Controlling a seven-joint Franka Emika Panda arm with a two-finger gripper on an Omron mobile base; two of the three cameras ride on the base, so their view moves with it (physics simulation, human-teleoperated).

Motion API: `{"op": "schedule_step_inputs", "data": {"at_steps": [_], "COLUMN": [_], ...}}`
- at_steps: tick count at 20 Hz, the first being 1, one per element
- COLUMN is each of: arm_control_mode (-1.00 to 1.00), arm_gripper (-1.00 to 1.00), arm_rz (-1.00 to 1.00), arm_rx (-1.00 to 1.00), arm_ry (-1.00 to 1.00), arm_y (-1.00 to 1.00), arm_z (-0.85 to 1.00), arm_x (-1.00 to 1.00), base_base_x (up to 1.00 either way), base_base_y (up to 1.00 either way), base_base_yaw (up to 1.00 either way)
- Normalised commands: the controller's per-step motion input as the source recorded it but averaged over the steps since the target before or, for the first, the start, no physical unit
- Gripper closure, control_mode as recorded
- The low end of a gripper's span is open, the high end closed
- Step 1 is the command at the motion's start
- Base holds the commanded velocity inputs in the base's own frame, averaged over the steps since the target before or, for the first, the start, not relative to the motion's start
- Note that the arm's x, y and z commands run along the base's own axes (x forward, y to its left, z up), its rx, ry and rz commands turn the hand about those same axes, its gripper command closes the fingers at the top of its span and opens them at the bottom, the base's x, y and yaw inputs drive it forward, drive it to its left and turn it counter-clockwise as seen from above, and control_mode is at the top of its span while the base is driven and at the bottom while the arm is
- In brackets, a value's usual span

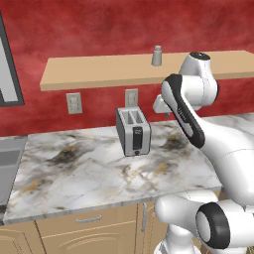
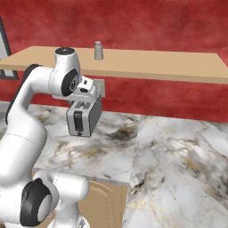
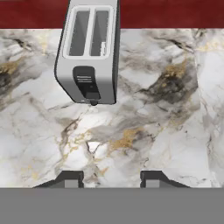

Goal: Retrieve the shaker from the cabinet and place it next the steak on a plate on the dining table.

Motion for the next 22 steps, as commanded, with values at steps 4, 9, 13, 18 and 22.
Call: {"op": "schedule_step_inputs", "data": {"at_steps": [4, 9, 13, 18, 22], "arm_control_mode": [-1.00, -1.00, -1.00, -1.00, -1.00], "arm_gripper": [-1.00, -1.00, -1.00, -1.00, -1.00], "arm_rz": [0.00, 0.01, 0.00, 0.00, 0.00], "arm_rx": [0.00, -0.01, -0.02, -0.02, 0.00], "arm_ry": [-0.11, -0.29, -0.29, -0.21, -0.16], "arm_y": [0.00, -0.03, -0.07, -0.11, -0.08], "arm_z": [0.00, 0.16, 0.34, 0.36, 0.42], "arm_x": [0.00, -0.12, -0.11, -0.08, -0.01], "base_base_x": [0.00, 0.00, 0.00, 0.00, 0.00], "base_base_y": [0.00, 0.00, 0.00, 0.00, 0.00], "base_base_yaw": [0.00, 0.00, 0.00, 0.00, 0.00]}}
